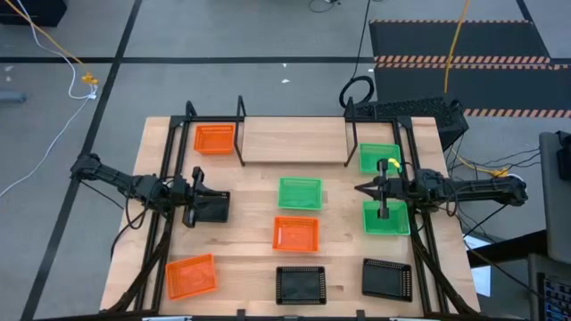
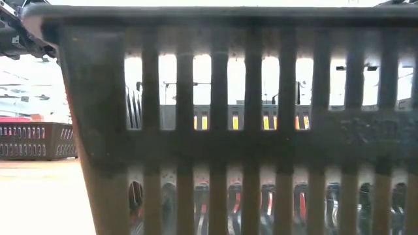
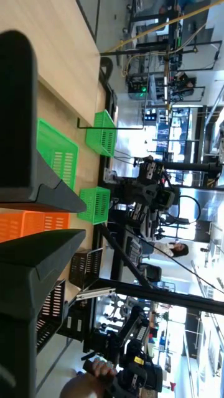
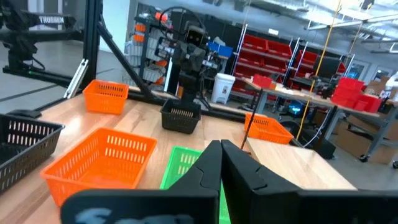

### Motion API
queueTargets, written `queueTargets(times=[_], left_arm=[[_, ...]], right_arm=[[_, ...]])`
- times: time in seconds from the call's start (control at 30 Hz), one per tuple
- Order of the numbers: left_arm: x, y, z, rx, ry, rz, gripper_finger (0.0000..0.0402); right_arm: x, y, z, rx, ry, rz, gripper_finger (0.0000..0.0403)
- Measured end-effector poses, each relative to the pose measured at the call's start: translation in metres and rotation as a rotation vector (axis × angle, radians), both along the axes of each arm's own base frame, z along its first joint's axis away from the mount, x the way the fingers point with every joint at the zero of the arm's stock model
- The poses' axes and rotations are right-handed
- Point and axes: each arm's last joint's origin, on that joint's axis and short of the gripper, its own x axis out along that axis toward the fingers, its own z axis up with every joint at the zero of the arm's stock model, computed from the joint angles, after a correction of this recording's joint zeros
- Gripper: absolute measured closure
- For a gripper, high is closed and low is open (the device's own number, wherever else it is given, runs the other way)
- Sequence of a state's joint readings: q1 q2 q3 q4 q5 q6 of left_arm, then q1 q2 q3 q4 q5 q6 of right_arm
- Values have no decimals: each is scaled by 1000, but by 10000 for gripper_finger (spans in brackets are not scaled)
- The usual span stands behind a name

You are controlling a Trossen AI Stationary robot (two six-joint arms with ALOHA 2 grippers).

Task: Stack baskets on shelf by color
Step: Put the bottom right green bin on the shelf

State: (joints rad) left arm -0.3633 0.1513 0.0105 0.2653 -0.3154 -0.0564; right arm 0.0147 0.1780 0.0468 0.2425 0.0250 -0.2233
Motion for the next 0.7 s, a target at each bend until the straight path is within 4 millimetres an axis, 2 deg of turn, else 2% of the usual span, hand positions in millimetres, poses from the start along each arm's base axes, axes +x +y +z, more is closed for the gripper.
queueTargets(times=[0.2, 0.4, 0.53, 0.7], left_arm=[[0, 0, 0, 0, 0, 0, 346], [0, 0, 0, 0, 0, 0, 346], [0, 0, 0, 0, 1, 0, 346], [0, 0, 0, 0, 1, 0, 346]], right_arm=[[-1, 0, 9, 82, -96, 2, 403], [-2, -3, 20, 206, -217, -74, 403], [7, -3, 8, 256, -10, -89, 403], [28, -2, 19, 329, 222, -118, 395]])
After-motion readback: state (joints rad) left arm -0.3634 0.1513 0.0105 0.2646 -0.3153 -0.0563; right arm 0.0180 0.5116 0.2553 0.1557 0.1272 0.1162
